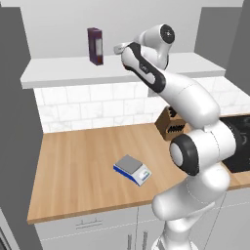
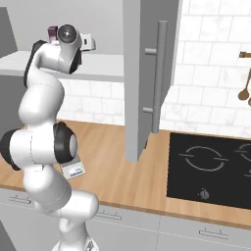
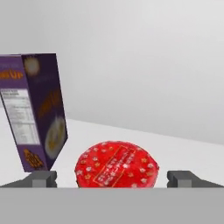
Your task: Pick the yogurt and place it on the digital scale for weighing, and close the cabinet.
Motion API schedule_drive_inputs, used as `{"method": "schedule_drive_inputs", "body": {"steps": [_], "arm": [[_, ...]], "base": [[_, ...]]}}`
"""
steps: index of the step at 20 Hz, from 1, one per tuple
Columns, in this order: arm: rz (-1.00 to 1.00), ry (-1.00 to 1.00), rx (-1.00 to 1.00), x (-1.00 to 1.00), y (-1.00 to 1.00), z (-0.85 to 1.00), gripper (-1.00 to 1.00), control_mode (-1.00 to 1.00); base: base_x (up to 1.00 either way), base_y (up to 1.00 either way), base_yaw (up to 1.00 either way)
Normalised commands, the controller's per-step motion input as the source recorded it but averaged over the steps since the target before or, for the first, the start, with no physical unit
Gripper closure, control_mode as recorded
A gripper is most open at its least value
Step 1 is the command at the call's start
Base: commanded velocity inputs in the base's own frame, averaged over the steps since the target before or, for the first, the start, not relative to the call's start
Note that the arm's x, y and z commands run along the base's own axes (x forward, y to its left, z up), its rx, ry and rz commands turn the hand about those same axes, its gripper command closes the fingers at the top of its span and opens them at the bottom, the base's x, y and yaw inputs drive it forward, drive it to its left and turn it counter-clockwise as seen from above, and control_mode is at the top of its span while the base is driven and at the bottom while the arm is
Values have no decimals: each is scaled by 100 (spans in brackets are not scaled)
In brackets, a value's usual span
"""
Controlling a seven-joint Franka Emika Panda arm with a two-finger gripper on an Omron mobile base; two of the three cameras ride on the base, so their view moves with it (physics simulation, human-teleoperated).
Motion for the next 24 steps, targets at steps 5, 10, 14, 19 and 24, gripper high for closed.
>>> {"method": "schedule_drive_inputs", "body": {"steps": [5,10,14,19,24], "arm": [[0,0,0,11,4,-3,-100,-100],[0,0,0,0,0,-7,100,-100],[0,0,0,0,0,-14,100,-100],[0,0,0,-8,4,-4,100,-100],[0,-6,3,-73,1,2,100,-100]], "base": [[0,0,0],[0,0,0],[0,0,0],[0,0,0],[0,0,0]]}}
